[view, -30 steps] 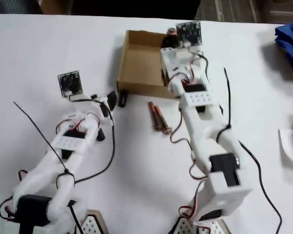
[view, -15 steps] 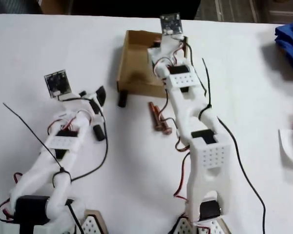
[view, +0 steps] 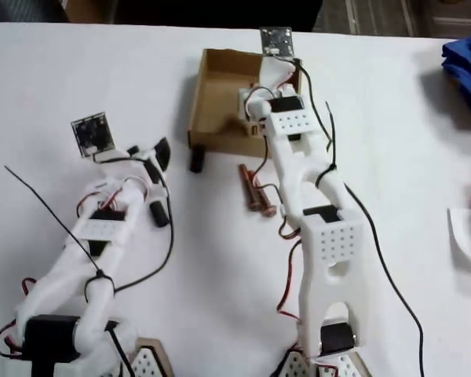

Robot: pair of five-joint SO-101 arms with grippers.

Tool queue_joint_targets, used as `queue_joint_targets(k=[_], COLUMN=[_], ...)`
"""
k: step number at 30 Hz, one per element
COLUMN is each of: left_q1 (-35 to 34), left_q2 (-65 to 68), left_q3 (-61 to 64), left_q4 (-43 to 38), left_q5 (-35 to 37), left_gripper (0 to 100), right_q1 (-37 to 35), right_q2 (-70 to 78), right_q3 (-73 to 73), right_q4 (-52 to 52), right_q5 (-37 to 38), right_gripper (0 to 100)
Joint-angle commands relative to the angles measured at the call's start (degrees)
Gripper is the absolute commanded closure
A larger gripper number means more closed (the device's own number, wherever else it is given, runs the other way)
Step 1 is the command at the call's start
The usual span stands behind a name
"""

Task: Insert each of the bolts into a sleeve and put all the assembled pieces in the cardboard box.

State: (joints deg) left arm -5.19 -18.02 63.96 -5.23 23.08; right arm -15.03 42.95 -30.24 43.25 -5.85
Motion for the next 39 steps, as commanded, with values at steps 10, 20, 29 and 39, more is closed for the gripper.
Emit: queue_joint_targets(k=[10,20,29,39], left_q1=[-0.44,-0.44,-0.44,-0.53], left_q2=[0.09,0.09,0.09,0.09], left_q3=[-0.48,-0.48,-0.48,-0.48], left_q4=[-1.14,-1.14,-1.14,-1.14], left_q5=[0.26,0.18,0.18,0.18], left_gripper=[77,77,77,77], right_q1=[-1.01,-1.01,-1.01,-1.10], right_q2=[-1.01,1.01,1.63,1.54], right_q3=[-3.60,-2.81,-2.81,-2.81], right_q4=[0.57,0.31,0.22,0.22], right_q5=[-0.35,-0.35,-0.35,-0.26], right_gripper=[97.8,97.8,97.2,75.9])
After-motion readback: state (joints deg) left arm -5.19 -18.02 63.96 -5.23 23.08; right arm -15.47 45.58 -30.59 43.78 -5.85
